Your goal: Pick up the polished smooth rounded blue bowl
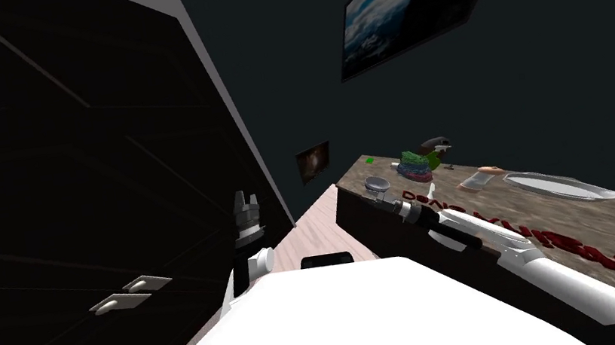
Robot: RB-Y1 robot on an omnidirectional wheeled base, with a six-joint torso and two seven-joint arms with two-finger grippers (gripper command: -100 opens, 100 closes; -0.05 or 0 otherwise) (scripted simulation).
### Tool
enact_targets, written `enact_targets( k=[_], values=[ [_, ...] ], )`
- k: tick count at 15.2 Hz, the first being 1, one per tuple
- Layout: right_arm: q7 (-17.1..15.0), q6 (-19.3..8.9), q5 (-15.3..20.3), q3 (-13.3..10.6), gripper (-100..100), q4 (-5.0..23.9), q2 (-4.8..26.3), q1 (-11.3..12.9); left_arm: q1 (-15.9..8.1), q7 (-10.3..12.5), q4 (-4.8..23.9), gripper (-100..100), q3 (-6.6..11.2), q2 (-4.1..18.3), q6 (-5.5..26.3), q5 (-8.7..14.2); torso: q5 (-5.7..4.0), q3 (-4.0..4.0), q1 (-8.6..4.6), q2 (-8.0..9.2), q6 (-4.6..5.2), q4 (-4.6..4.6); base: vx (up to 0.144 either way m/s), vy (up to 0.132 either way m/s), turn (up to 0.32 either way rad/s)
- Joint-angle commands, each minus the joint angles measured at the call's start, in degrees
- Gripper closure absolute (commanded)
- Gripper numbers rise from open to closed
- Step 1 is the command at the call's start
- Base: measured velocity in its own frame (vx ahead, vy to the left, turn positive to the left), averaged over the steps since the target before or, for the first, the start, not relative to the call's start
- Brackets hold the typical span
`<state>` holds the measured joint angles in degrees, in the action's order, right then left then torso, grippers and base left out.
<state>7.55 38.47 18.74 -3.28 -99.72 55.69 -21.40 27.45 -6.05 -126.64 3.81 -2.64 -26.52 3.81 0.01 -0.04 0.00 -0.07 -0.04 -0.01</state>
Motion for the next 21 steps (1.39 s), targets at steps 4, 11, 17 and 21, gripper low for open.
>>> enact_targets(
  k=[4, 11, 17, 21],
  values=[
    [1.04, 0.84, 2.95, -0.41, -100, 3.42, 6.20, 0.41, 0.00, 0.00, 0.00, 0, 0.00, 0.00, 0.00, 0.00, 0.00, -0.01, -0.01, -0.02, 0.00, 0.00, 0.015, 0.008, 0.117],
    [2.93, 2.29, 7.99, -1.35, -100, 9.06, 14.55, 0.79, 0.01, 0.00, 0.00, 0, 0.01, 0.00, 0.00, 0.00, -0.01, -0.03, -0.02, -0.04, 0.03, -0.01, 0.022, 0.004, 0.110],
    [4.19, 3.29, 11.16, -2.13, -100, 12.62, 21.06, 0.79, 0.01, 0.00, 0.00, 0, 0.01, 0.00, 0.00, 0.00, -0.01, -0.07, -0.07, -0.12, 0.02, -0.03, 0.032, -0.006, 0.134],
    [5.40, 4.32, 14.11, -3.16, -100, 15.88, 26.17, 0.47, 0.00, 0.00, 0.00, 0, 0.00, 0.00, 0.00, 0.00, 0.00, -0.06, -0.05, -0.10, -0.01, -0.02, 0.032, -0.010, 0.127]
  ],
)
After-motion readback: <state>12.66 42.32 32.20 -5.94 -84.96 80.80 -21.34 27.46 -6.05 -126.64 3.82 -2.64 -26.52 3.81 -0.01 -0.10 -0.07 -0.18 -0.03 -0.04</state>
